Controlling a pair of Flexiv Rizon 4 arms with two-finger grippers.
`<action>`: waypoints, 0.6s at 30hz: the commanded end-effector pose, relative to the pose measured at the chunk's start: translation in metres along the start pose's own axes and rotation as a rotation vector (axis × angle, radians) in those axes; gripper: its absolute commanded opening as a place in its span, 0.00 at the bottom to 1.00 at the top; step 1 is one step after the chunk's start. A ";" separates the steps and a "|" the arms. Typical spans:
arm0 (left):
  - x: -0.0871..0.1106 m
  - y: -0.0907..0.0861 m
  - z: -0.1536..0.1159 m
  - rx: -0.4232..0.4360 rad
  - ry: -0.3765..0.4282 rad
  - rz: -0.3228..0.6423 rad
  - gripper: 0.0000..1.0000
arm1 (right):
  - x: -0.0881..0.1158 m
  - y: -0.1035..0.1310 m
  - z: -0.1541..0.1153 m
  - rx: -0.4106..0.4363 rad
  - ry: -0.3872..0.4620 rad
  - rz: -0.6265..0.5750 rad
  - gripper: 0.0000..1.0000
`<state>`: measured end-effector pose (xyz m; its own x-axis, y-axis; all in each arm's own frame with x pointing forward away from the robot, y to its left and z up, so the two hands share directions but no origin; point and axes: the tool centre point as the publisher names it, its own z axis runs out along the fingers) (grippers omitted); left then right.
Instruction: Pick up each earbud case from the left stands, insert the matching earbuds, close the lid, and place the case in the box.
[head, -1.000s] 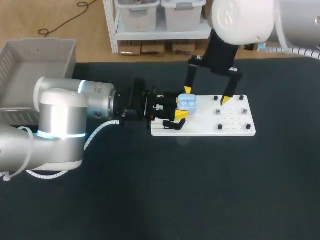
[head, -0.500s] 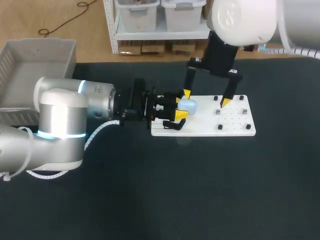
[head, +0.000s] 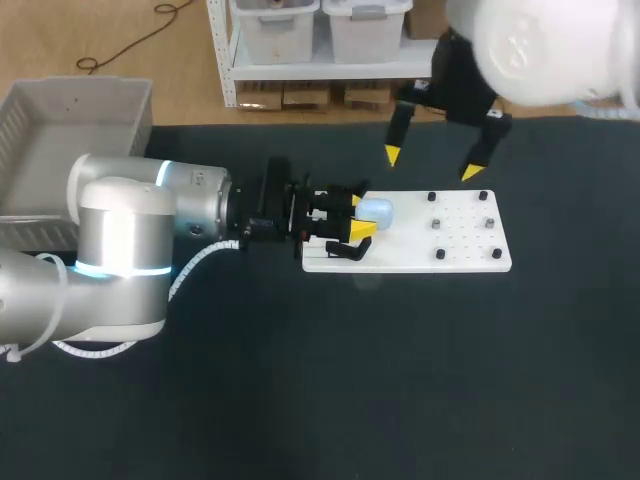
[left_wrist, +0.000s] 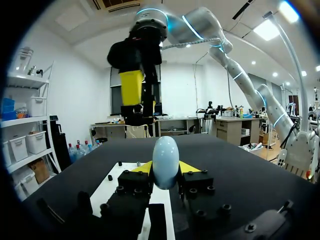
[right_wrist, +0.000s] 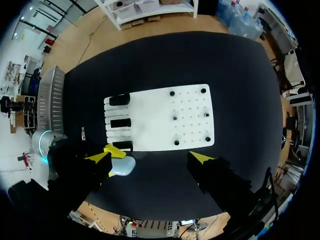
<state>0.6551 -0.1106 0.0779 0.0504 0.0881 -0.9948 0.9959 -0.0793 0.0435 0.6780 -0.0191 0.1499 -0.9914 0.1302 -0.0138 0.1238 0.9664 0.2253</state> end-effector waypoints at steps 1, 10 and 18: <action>-0.011 0.000 -0.007 -0.019 0.008 0.003 0.00 | 0.043 -0.025 -0.015 -0.086 -0.310 -0.015 1.00; -0.057 -0.006 -0.021 -0.106 0.021 -0.006 0.00 | 0.058 -0.034 -0.036 -0.146 -0.381 -0.082 1.00; -0.089 -0.012 -0.039 -0.209 0.051 -0.030 0.00 | 0.063 -0.035 -0.043 -0.189 -0.405 -0.127 1.00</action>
<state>0.6544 -0.0892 0.1538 0.0175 0.1098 -0.9938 0.9996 0.0182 0.0196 0.6166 -0.0503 0.1837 -0.9717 0.0461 -0.2319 -0.0425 0.9307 0.3632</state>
